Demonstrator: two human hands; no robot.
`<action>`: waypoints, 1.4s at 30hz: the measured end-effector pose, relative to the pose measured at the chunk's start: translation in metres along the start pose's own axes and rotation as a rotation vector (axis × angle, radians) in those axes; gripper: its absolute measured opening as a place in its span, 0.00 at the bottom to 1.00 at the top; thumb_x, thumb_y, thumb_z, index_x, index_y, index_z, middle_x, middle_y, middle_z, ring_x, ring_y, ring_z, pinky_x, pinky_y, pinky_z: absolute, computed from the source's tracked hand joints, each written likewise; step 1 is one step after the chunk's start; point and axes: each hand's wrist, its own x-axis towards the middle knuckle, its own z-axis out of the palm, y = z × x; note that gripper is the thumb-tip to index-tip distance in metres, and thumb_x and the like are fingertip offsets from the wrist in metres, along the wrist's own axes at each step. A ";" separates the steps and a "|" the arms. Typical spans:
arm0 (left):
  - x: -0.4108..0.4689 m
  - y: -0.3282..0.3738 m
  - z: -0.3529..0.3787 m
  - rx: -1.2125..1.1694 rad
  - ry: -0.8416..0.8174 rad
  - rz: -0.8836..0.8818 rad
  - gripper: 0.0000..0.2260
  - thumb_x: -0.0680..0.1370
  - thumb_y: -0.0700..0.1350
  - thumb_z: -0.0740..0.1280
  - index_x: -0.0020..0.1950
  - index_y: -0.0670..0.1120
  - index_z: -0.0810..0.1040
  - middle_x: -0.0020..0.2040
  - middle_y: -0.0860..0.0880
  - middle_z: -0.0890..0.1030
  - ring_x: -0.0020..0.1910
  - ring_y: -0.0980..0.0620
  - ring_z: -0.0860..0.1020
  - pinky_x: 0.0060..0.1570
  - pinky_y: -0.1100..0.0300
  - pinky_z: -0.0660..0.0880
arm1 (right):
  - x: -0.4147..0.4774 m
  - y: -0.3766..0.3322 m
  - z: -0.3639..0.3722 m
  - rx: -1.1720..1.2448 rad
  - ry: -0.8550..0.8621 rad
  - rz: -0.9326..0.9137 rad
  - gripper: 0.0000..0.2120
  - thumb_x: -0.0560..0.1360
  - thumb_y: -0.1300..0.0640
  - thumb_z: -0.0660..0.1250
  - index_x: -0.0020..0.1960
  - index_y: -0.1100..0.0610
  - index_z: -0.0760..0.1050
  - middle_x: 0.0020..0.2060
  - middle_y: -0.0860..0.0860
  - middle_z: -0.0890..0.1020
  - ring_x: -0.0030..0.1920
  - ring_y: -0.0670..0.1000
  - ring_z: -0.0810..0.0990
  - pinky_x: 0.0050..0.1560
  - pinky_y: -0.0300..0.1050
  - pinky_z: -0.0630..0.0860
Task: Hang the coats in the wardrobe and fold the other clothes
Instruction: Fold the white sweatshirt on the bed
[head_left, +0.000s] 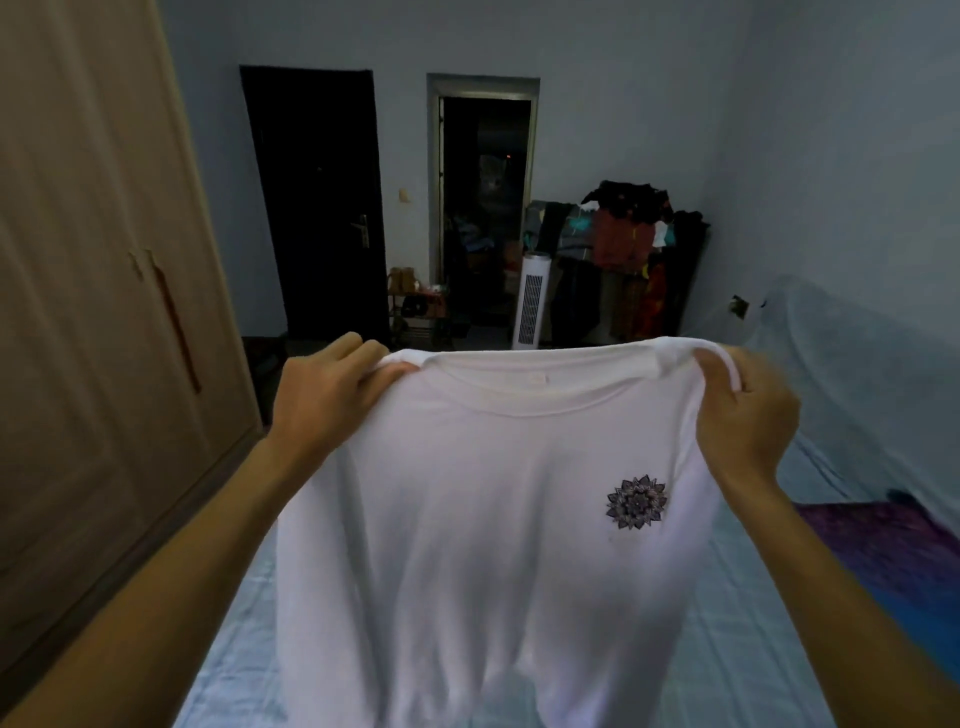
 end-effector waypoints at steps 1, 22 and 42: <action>0.001 0.000 -0.002 -0.008 -0.008 -0.007 0.24 0.81 0.58 0.55 0.39 0.42 0.80 0.32 0.46 0.75 0.27 0.49 0.73 0.26 0.62 0.63 | 0.002 -0.003 0.000 0.006 0.005 -0.016 0.14 0.79 0.49 0.62 0.50 0.58 0.81 0.40 0.57 0.80 0.38 0.53 0.75 0.37 0.44 0.64; -0.135 -0.069 0.507 -0.035 -1.001 -0.226 0.34 0.68 0.74 0.44 0.36 0.47 0.73 0.41 0.45 0.80 0.44 0.43 0.78 0.36 0.56 0.66 | -0.062 0.383 0.316 -0.376 -0.681 0.270 0.11 0.78 0.48 0.63 0.51 0.52 0.80 0.44 0.51 0.79 0.42 0.52 0.76 0.41 0.44 0.68; -0.470 0.004 0.677 0.181 -1.320 -0.408 0.28 0.80 0.60 0.46 0.78 0.49 0.50 0.77 0.38 0.52 0.76 0.40 0.51 0.70 0.38 0.51 | -0.345 0.574 0.444 -0.611 -1.149 0.098 0.31 0.78 0.39 0.52 0.77 0.49 0.51 0.77 0.57 0.53 0.77 0.57 0.49 0.74 0.60 0.47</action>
